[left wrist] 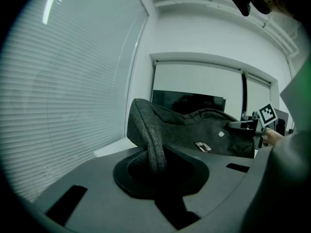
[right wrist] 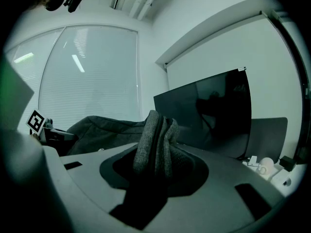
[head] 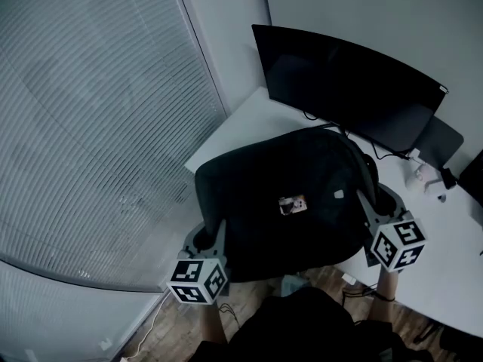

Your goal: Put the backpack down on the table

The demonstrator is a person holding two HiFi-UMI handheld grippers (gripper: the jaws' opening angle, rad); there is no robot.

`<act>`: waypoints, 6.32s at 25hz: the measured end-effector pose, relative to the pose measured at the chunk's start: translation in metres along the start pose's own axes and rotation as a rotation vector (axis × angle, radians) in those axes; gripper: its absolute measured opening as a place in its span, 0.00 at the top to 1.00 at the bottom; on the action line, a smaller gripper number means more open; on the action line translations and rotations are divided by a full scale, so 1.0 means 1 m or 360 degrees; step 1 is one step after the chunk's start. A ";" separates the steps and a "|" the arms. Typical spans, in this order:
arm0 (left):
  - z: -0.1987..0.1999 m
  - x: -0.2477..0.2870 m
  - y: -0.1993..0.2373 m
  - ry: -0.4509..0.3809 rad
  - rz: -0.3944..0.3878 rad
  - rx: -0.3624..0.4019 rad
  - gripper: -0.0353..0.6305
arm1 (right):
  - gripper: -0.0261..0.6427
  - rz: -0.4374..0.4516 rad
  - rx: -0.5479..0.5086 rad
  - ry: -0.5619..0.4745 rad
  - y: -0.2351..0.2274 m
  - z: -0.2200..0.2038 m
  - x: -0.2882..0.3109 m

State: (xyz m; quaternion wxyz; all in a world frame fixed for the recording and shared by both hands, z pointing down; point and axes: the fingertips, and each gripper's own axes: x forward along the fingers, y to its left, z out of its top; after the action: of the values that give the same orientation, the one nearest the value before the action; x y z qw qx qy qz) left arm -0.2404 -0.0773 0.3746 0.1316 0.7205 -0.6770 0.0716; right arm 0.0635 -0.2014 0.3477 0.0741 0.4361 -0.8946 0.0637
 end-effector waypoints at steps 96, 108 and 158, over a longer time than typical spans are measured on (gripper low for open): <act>-0.067 0.302 0.061 0.0664 -0.0024 0.0244 0.61 | 0.64 -0.0673 0.0114 0.0604 -0.149 -0.131 0.166; -0.028 0.272 0.045 0.0378 -0.0126 0.0309 0.90 | 0.91 -0.0632 -0.0026 0.0452 -0.119 -0.093 0.155; 0.043 0.178 0.055 -0.0183 -0.0167 0.0256 0.92 | 0.94 -0.0363 0.0018 -0.0164 -0.071 -0.012 0.093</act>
State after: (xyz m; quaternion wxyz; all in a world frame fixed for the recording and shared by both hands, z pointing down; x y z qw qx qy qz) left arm -0.2854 -0.2631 0.3889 0.0377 0.7662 -0.6368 0.0772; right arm 0.0642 -0.3143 0.3808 0.0323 0.5382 -0.8414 0.0373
